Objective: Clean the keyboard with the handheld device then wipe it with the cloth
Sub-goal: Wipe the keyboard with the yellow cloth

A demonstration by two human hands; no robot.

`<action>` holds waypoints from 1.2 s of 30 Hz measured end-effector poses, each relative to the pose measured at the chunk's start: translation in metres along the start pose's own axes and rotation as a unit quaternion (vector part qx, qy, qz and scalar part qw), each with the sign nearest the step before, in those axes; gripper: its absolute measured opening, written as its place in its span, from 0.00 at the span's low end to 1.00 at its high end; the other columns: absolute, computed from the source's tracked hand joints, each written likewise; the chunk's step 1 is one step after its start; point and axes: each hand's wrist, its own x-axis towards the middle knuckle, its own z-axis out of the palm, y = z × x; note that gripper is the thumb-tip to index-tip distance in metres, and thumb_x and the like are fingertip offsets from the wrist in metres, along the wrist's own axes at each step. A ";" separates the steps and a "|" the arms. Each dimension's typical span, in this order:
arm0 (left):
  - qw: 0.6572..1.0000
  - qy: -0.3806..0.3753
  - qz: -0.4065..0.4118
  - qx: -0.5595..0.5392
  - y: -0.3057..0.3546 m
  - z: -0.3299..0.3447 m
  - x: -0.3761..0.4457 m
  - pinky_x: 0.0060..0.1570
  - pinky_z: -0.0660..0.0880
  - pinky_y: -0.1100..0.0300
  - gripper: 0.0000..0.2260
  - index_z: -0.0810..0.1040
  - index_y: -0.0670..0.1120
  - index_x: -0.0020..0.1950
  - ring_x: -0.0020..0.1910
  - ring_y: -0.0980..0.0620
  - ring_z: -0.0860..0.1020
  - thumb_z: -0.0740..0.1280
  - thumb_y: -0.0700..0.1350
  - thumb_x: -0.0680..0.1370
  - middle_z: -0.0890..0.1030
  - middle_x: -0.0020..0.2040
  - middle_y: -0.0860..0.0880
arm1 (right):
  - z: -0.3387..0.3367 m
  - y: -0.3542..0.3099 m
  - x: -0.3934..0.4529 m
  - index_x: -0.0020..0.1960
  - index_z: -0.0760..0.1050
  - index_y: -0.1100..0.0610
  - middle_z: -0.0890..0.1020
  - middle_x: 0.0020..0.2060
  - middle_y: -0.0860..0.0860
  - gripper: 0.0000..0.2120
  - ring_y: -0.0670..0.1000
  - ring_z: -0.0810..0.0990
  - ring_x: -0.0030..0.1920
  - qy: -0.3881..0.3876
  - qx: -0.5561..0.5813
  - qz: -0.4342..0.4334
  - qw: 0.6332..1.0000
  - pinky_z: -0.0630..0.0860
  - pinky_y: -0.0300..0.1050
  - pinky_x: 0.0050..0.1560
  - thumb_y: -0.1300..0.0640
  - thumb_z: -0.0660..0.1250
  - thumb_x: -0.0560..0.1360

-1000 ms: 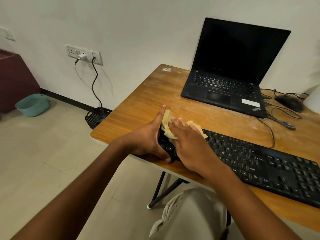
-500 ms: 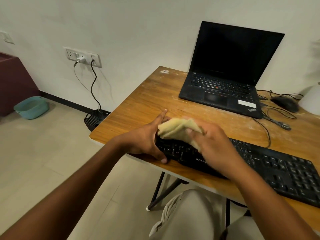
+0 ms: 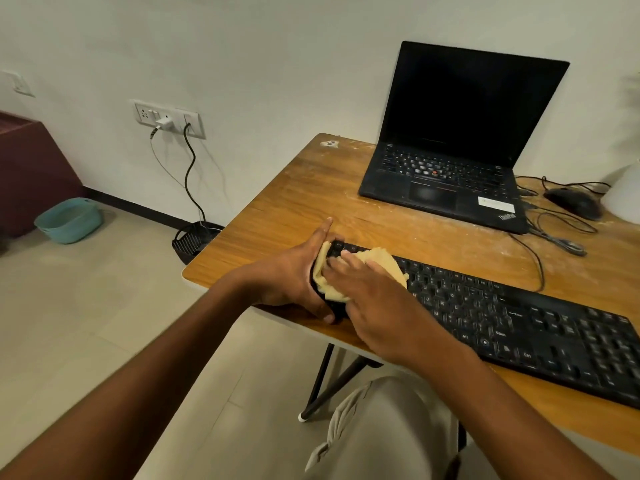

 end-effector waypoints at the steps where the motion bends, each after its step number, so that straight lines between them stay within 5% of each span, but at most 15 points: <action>1: 1.000 -0.001 0.004 0.000 -0.001 0.000 0.001 0.73 0.69 0.57 0.70 0.32 0.60 0.81 0.73 0.57 0.68 0.86 0.44 0.61 0.61 0.78 0.63 | 0.001 0.001 -0.006 0.82 0.55 0.49 0.54 0.82 0.44 0.29 0.41 0.42 0.81 -0.008 -0.002 -0.015 1.000 0.36 0.38 0.78 0.63 0.55 0.83; 7: 1.000 -0.001 0.007 0.004 -0.002 0.001 0.002 0.76 0.65 0.53 0.70 0.33 0.59 0.82 0.76 0.58 0.64 0.86 0.46 0.61 0.59 0.79 0.65 | -0.007 0.007 -0.037 0.80 0.62 0.45 0.57 0.78 0.36 0.27 0.33 0.47 0.78 -0.046 0.024 -0.038 0.998 0.40 0.33 0.77 0.63 0.54 0.84; 10: 1.000 0.000 0.007 0.012 -0.001 0.000 0.002 0.76 0.64 0.57 0.70 0.34 0.59 0.82 0.76 0.58 0.64 0.87 0.47 0.61 0.59 0.80 0.64 | -0.024 0.007 -0.037 0.74 0.73 0.43 0.72 0.72 0.36 0.23 0.33 0.67 0.71 0.043 0.160 0.032 0.986 0.63 0.34 0.73 0.62 0.60 0.84; 12: 1.000 0.001 0.003 0.015 0.000 -0.001 0.001 0.76 0.63 0.58 0.70 0.34 0.60 0.82 0.76 0.57 0.63 0.87 0.49 0.60 0.57 0.80 0.63 | -0.039 0.009 -0.026 0.68 0.79 0.46 0.81 0.64 0.42 0.19 0.38 0.78 0.60 0.143 0.320 0.127 0.928 0.76 0.31 0.54 0.63 0.61 0.83; 14: 1.000 0.002 -0.005 0.007 0.001 -0.001 0.000 0.73 0.64 0.63 0.70 0.34 0.61 0.81 0.75 0.57 0.63 0.87 0.48 0.61 0.56 0.80 0.63 | -0.051 0.014 -0.006 0.58 0.82 0.48 0.85 0.53 0.46 0.17 0.41 0.82 0.49 0.238 0.446 0.205 0.838 0.78 0.31 0.40 0.64 0.60 0.83; 16: 1.000 -0.002 -0.009 -0.006 0.001 -0.002 0.000 0.69 0.64 0.68 0.69 0.34 0.61 0.81 0.74 0.58 0.64 0.86 0.46 0.61 0.58 0.78 0.64 | -0.056 0.025 0.017 0.60 0.81 0.49 0.85 0.54 0.48 0.16 0.45 0.83 0.53 0.328 0.420 0.242 0.811 0.82 0.40 0.48 0.63 0.59 0.82; 18: 1.000 -0.006 -0.008 -0.012 0.001 -0.002 0.001 0.71 0.63 0.67 0.70 0.35 0.61 0.82 0.75 0.59 0.64 0.87 0.46 0.60 0.58 0.78 0.66 | -0.052 0.031 0.031 0.72 0.75 0.52 0.80 0.62 0.46 0.19 0.46 0.80 0.56 0.372 0.297 0.242 0.846 0.78 0.35 0.54 0.62 0.59 0.83; 20: 1.000 -0.004 -0.009 -0.013 -0.001 -0.001 0.000 0.69 0.65 0.68 0.70 0.35 0.61 0.82 0.74 0.59 0.65 0.87 0.46 0.60 0.60 0.76 0.68 | -0.037 0.023 0.034 0.76 0.69 0.55 0.78 0.64 0.48 0.22 0.43 0.77 0.51 0.320 0.197 0.195 0.906 0.74 0.30 0.47 0.64 0.58 0.84; 23: 1.000 0.006 -0.016 -0.013 0.001 0.000 0.000 0.67 0.68 0.66 0.70 0.34 0.62 0.81 0.73 0.57 0.66 0.87 0.45 0.60 0.61 0.76 0.64 | -0.006 0.010 0.029 0.79 0.64 0.55 0.69 0.77 0.53 0.25 0.51 0.69 0.74 0.132 0.082 0.147 0.977 0.66 0.47 0.74 0.64 0.56 0.83; 26: 1.000 0.013 -0.016 -0.007 0.003 0.001 0.000 0.71 0.64 0.63 0.71 0.32 0.63 0.80 0.77 0.54 0.61 0.87 0.48 0.60 0.54 0.82 0.56 | 0.000 0.009 0.021 0.81 0.59 0.52 0.59 0.82 0.49 0.27 0.48 0.51 0.82 0.030 0.024 0.113 0.993 0.48 0.51 0.82 0.63 0.54 0.84; 36: 1.000 0.001 -0.001 0.002 0.000 0.001 0.002 0.74 0.65 0.60 0.69 0.34 0.59 0.82 0.75 0.59 0.65 0.86 0.46 0.61 0.61 0.78 0.65 | 0.004 -0.014 -0.046 0.81 0.56 0.43 0.54 0.80 0.37 0.26 0.34 0.45 0.79 -0.016 0.043 0.022 0.999 0.38 0.32 0.76 0.59 0.53 0.86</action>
